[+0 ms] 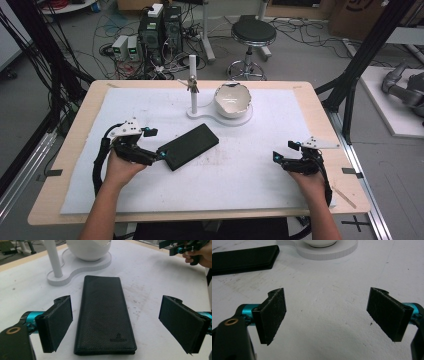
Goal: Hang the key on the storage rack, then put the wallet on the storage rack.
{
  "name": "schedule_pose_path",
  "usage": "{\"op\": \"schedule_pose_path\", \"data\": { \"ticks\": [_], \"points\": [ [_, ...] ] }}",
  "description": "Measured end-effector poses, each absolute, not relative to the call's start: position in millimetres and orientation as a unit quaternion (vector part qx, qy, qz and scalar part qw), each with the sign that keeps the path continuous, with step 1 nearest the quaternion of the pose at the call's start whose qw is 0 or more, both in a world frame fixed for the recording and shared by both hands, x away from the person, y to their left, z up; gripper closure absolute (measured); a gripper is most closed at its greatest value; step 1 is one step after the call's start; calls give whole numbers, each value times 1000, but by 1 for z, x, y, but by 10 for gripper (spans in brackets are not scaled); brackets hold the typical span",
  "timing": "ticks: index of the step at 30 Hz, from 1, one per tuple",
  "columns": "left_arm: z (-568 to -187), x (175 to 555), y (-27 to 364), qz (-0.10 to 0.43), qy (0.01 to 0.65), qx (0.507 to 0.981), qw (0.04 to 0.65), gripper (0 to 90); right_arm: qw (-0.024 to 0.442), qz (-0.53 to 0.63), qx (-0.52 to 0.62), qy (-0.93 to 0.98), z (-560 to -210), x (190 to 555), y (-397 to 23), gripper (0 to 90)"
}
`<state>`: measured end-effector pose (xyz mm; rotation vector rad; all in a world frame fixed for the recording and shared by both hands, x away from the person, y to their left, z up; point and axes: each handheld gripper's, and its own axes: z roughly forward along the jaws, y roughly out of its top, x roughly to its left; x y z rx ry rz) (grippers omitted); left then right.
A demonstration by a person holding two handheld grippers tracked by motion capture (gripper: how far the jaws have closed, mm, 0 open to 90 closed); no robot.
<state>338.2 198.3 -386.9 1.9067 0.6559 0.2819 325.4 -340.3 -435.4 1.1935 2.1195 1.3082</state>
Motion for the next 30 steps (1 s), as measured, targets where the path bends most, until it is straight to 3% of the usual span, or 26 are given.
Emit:
{"op": "schedule_pose_path", "data": {
  "ticks": [13, 30],
  "points": [
    [-394, 348, 204, 75, 296, 793, 528, 118, 188, 455, 427, 758, -438, 328, -339, 162],
    [-401, 358, 207, 66, 311, 789, 526, 119, 192, 453, 423, 761, -437, 327, -338, 162]
  ]
}}
